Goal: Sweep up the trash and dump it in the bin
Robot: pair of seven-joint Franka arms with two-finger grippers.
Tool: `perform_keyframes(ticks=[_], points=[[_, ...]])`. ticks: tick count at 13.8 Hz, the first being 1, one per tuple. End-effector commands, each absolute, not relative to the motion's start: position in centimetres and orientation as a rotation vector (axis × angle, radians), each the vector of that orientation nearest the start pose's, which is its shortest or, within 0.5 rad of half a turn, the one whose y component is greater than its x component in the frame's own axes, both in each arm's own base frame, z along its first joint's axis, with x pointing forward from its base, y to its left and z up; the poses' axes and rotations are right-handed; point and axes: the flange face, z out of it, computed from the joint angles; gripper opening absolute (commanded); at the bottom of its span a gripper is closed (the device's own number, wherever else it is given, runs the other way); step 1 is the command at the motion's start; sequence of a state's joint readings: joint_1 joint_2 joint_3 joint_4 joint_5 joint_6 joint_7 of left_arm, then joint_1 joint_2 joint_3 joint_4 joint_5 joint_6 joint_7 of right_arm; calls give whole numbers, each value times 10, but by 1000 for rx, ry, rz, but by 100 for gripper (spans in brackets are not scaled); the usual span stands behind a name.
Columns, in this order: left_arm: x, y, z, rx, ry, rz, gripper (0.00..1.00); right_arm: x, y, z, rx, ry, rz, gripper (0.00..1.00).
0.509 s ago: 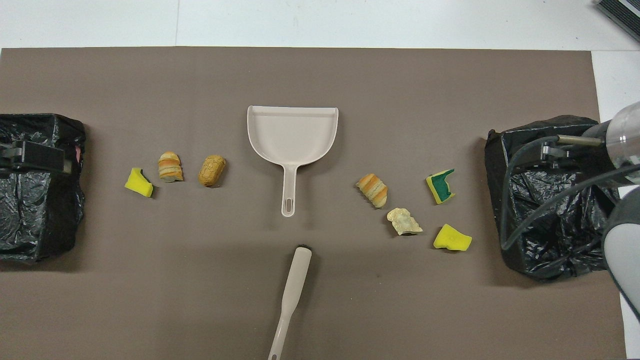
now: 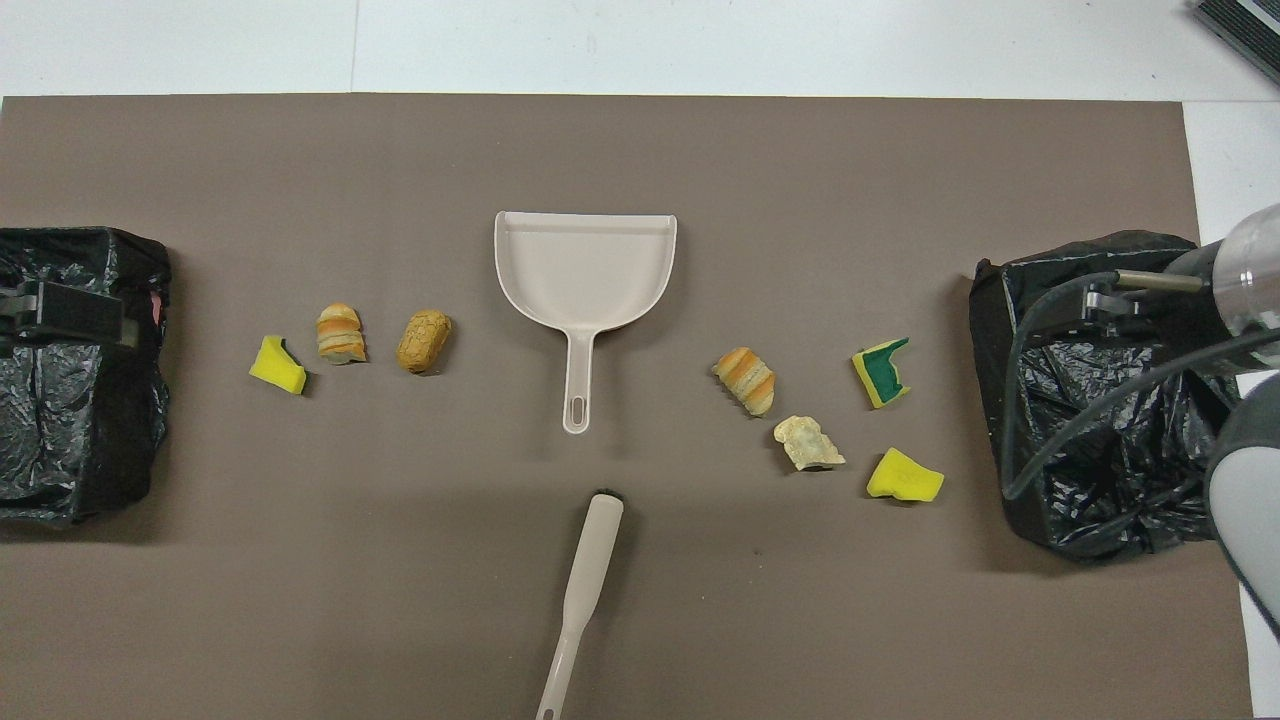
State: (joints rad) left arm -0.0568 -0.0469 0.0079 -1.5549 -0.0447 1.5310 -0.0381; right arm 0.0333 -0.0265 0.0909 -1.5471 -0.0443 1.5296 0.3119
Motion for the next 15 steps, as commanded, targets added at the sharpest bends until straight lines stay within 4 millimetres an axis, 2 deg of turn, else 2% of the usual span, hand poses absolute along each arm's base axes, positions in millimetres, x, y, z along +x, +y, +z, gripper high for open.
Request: perform_keyframes(ticks=[1,7,9,11,13,15], points=[[529,-27,657,-3187,11,-39,100,534,56,646,-3146,301,-26,100],[527,-24,657,-3188,6,-36,100,535,59,643,-3111,318,-15,100],[527,-24,657,-3188,-3,-36,100,538,66,639,-3114,297,-13,100],[527,-25,657,-3188,-1,-36,100,547,76,627,-3121,274,-2,100],[527,-25,657,-3188,1,-34,100,559,109,618,-3126,185,-58,100],[526,-25,656,-3188,4,-29,100,580,146,594,-3125,157,-30,100]])
